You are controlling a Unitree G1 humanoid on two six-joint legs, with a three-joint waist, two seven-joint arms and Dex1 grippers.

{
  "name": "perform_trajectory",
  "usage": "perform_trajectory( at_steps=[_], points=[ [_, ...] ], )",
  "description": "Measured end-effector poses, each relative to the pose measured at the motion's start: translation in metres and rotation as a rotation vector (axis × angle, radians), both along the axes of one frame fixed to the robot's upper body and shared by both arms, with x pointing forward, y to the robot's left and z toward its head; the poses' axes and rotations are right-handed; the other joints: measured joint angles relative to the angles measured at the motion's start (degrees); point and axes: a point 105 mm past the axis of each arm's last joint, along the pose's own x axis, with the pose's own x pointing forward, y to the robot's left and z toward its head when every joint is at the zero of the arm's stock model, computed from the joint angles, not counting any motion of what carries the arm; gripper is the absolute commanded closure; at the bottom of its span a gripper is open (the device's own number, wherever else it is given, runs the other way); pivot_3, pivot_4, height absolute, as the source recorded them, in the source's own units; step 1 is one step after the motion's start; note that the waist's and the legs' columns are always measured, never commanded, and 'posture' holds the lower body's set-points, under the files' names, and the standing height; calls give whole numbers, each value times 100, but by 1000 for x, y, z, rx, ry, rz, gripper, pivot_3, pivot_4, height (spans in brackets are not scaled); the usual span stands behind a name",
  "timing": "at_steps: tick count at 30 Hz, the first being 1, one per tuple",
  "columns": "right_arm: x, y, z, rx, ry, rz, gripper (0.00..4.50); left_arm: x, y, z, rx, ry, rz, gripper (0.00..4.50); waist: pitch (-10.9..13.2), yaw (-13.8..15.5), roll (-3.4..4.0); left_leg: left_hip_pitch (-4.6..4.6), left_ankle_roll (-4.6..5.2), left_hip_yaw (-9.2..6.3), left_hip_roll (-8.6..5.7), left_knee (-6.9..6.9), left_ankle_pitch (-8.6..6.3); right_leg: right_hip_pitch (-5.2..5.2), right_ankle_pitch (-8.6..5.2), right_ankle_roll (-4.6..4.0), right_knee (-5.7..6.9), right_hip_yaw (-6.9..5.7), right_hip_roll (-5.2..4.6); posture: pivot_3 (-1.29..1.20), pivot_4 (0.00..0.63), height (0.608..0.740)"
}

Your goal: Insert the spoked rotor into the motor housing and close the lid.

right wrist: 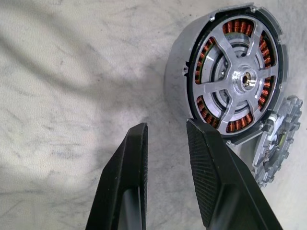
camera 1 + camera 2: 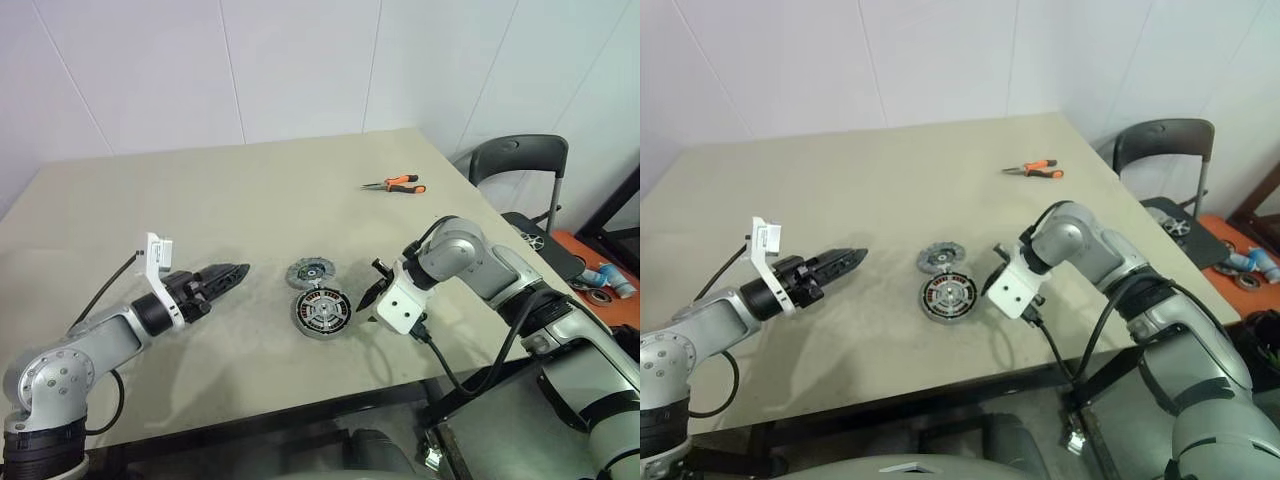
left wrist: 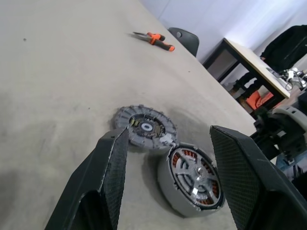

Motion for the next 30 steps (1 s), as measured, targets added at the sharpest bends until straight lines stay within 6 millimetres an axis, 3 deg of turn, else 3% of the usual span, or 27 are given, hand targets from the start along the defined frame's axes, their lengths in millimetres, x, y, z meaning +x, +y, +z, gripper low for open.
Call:
perform_trajectory(
  at_steps=[11, 27, 30],
  points=[
    [0, 18, -7, 11, -27, 63, 3157, 0, 5, -10, 7, 1, 16, 1616, 0, -6, 0, 3, -1, 3, 0, 2, 0, 3, -1, -4, 1, 0, 3, 0, 0, 740],
    [18, 23, -16, -20, -87, 94, 3157, -1, -2, -18, -11, 11, 8, 1616, -4, -33, -2, 34, -3, 3, 2, 2, 2, 33, 2, -13, 4, 1, 2, 0, 0, 740],
    [17, 23, -16, -23, -83, 104, 3745, -1, -2, -19, -15, 12, 8, 1616, -3, -33, -1, 67, -2, 3, 3, -4, 1, 67, 0, -15, 1, 1, 4, 0, 0, 740]
  ],
)
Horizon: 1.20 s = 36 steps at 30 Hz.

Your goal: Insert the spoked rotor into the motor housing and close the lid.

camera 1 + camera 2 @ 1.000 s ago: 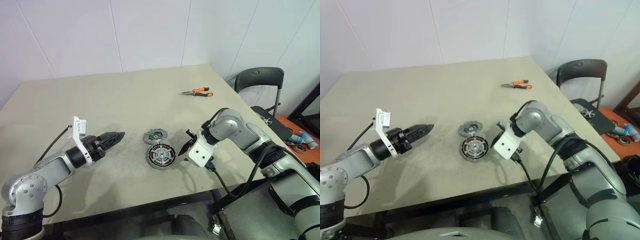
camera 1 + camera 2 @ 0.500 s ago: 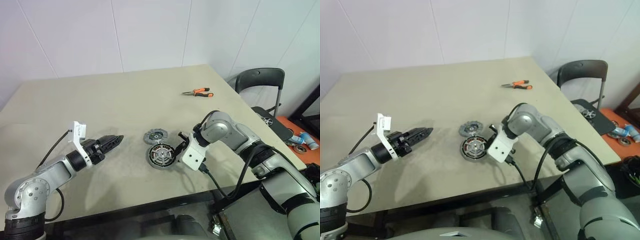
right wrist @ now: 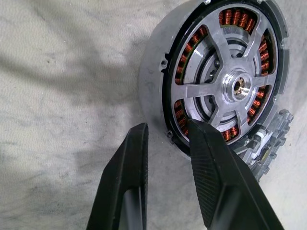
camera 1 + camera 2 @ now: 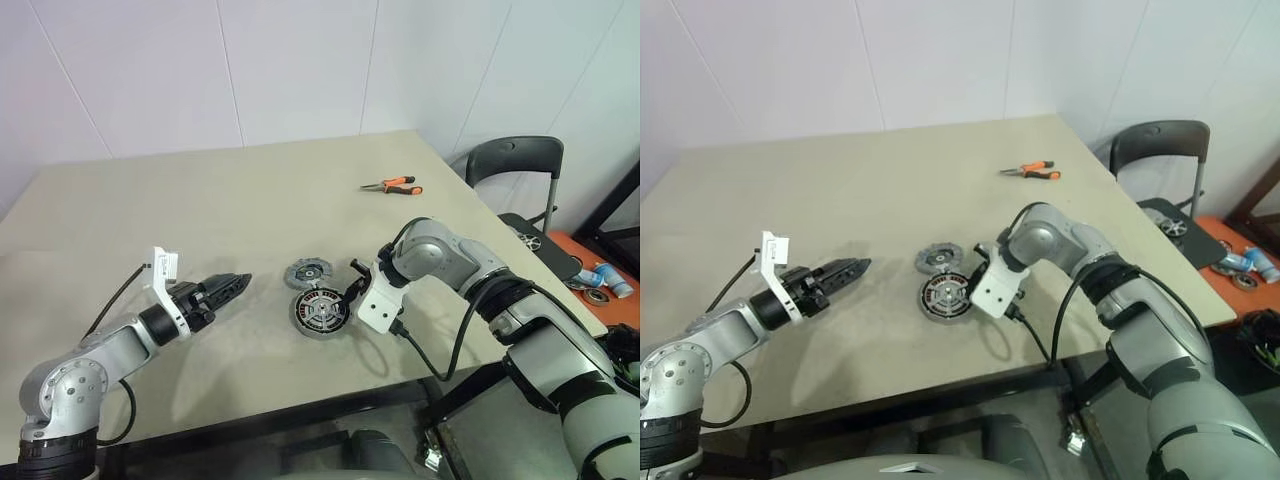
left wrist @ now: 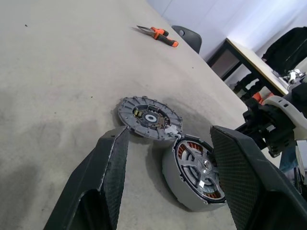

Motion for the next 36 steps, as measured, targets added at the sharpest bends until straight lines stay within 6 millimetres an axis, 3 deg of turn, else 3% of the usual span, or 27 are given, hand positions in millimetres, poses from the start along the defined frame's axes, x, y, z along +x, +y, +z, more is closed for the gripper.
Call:
perform_trajectory(
  at_steps=[2, 14, 19, 26, 30, 36],
  points=[
    [-1, -1, 0, -14, -1, 13, 4312, 0, 0, 0, 1, -1, 2, 1616, 0, -3, -1, 24, 1, -2, 2, -1, 0, 27, -2, -2, -6, -2, 5, 0, 0, 740],
    [13, 7, 5, -27, 28, -76, 4312, 2, -6, -3, -10, -4, -11, 1616, 4, -8, 5, 23, 0, -2, 8, 2, 0, 25, -1, -3, -2, -1, 8, 0, 0, 740],
    [8, -1, 17, -99, 209, -257, 4312, 5, -7, -7, -15, 6, -13, 1616, 5, 30, 8, 2, 1, -7, 0, 3, 0, 10, 0, -1, -8, -4, -9, 0, 0, 740],
    [-7, -31, 29, -167, 371, -459, 4312, 8, -2, -16, -21, 13, -11, 1616, 9, 46, 13, 0, 1, -9, 0, -4, -1, 4, -2, -5, -10, -8, -11, 0, 0, 740],
    [-24, -23, 23, -187, 466, -481, 4312, 10, 0, -23, -25, 8, -12, 1616, 9, -10, 14, 2, 1, -3, 10, -5, -1, 0, -2, -4, -6, -8, 6, 0, 0, 740],
    [-28, 5, 10, -175, 546, -519, 4312, 11, 1, -31, -22, 10, -20, 1616, 8, -10, 12, 4, 1, -2, 11, -2, -1, 0, -2, -3, -1, -9, 15, 0, 0, 740]
  ],
)
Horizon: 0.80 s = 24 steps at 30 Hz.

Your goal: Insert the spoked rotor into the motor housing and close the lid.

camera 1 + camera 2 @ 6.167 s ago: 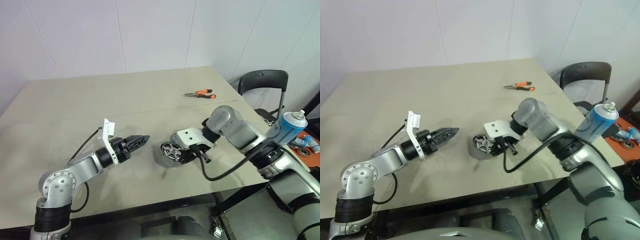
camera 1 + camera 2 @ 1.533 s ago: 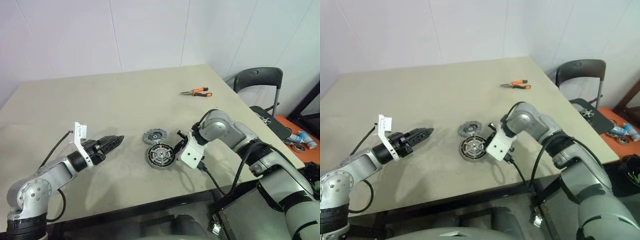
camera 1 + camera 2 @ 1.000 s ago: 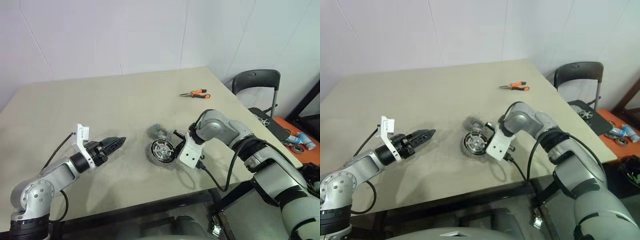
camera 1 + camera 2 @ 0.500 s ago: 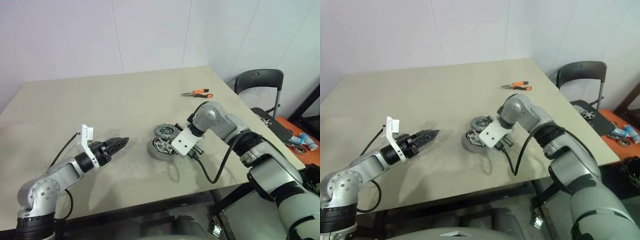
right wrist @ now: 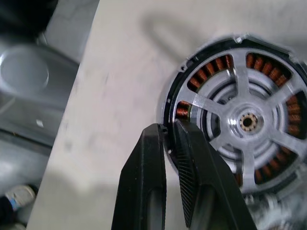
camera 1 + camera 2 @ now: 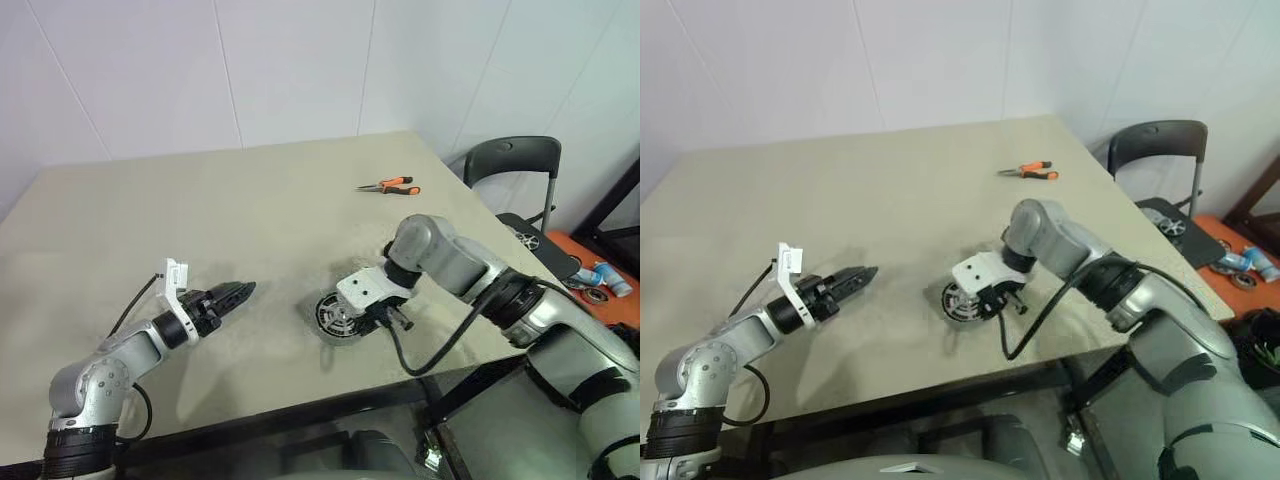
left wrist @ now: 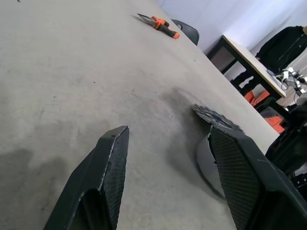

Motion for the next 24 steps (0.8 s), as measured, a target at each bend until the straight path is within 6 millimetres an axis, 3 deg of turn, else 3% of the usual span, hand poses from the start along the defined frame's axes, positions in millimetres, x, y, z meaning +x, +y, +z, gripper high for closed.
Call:
perform_trajectory(
  at_steps=[9, 14, 17, 24],
  points=[
    [20, 36, -9, 14, 142, -258, 4312, -6, 2, -12, -4, 7, 4, 1616, -6, -158, -10, 75, -3, -3, 9, 2, 1, 40, 9, -11, 9, -5, 1, 0, 0, 740],
    [35, 46, -5, 27, 148, -376, 4312, -14, 1, -22, -16, 35, 7, 1616, -2, -156, -3, 93, -3, -7, 9, 0, 1, 51, 7, -9, 11, -10, 1, 0, 0, 740],
    [47, 45, -8, 24, 68, -388, 4312, -14, -1, -21, -19, 28, 2, 1616, -3, -138, -4, 82, -3, -7, 6, 0, 1, 46, 7, -8, 7, -10, -4, 0, 0, 740],
    [48, 44, -9, 21, 68, -396, 4312, -15, -1, -21, -19, 31, 1, 1616, -3, -145, -4, 63, -3, -6, 0, -1, 1, 34, 13, -11, -1, -8, -12, 0, 0, 740]
  ],
)
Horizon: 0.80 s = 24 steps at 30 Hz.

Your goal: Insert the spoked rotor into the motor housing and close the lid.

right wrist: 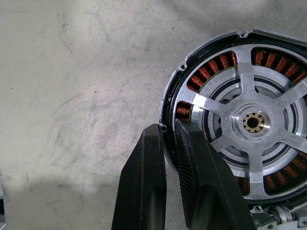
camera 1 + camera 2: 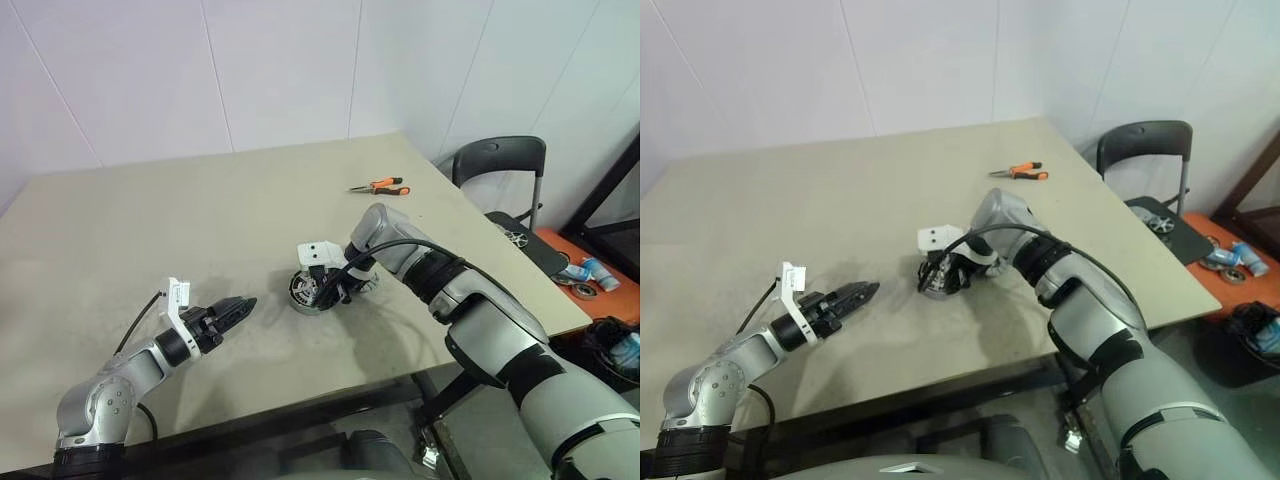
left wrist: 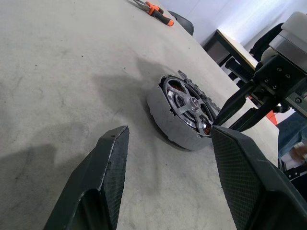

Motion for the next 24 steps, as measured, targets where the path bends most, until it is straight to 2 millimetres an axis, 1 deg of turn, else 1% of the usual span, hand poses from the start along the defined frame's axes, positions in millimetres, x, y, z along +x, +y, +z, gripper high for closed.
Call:
perform_trajectory(
  at_steps=[3, 5, 7, 9, 10, 14, 16, 18, 20, 22, 23, 24],
  points=[
    [0, 1, 0, 8, -10, 7, 4312, 1, 0, 1, 0, -1, -2, 1616, 0, -2, 0, 1, 0, -3, 2, -1, 0, 0, -4, 6, 1, -1, 3, 0, 0, 740],
    [0, 1, -1, 18, -16, 10, 3701, 1, -1, 2, 2, -6, -4, 1616, 1, -7, 1, 2, 0, -3, 3, -1, 0, 0, -5, 7, 1, -1, 4, 0, 0, 740],
    [1, 3, 0, 32, 4, -38, 3201, 1, -1, 3, 3, -7, -5, 1616, 2, -13, 3, -2, 0, -3, 3, -3, 0, -6, -4, 7, 2, -1, 5, 0, 0, 740],
    [-3, 9, 3, 67, 100, -132, 3201, 2, -2, 4, 9, -2, -6, 1616, 2, -11, 3, -21, 0, -4, 5, -6, 0, -23, 3, -5, 4, -1, 7, 0, 0, 740],
    [-6, 12, 8, 86, 142, -154, 3201, 3, -3, 6, 11, -8, -8, 1616, 1, 0, 2, -53, 0, -7, 5, -4, 0, -53, 13, -6, 7, -3, 7, 0, 0, 740],
    [-9, 9, 24, 127, 182, -150, 3201, 3, -8, 12, 21, -19, -18, 1616, 0, 32, 1, -114, -1, -13, -2, -5, -1, -109, 22, 10, 4, -4, -6, 0, 0, 740],
    [-10, -1, 32, 134, 188, -149, 3201, 3, -10, 16, 22, -22, -20, 1616, -1, 45, 0, -163, -2, -17, -11, -3, 0, -151, 32, 26, 0, -6, -18, 0, 0, 740],
    [-11, -18, 36, 147, 201, -176, 3201, 2, -13, 19, 24, -19, -22, 1616, -1, 73, 0, -173, -1, -17, -22, -5, -2, -159, 34, 28, -4, -6, -33, 0, 0, 740],
    [-16, -30, 43, 206, 242, -223, 3201, 1, -16, 25, 22, -25, -22, 1616, -1, 119, 0, -178, 0, -16, -28, -11, -5, -164, 34, 28, -9, -6, -42, 0, 0, 740],
    [-20, -35, 51, 272, 257, -255, 3201, 1, -19, 29, 21, -31, -26, 1616, 0, 136, 2, -176, -1, -12, -28, -16, -6, -168, 33, 28, -9, -5, -42, 0, 0, 740],
    [-20, -36, 63, 364, 250, -296, 3201, 0, -21, 32, 16, -31, -30, 1616, 0, 150, 2, -175, -1, -14, -25, -18, -6, -168, 33, 28, -6, -6, -38, 0, 0, 740],
    [-18, -36, 67, 394, 239, -313, 3201, 0, -22, 33, 13, -31, -30, 1616, 0, 151, 2, -173, -1, -14, -25, -18, -6, -168, 33, 27, -5, -6, -37, 0, 0, 740]
  ],
)
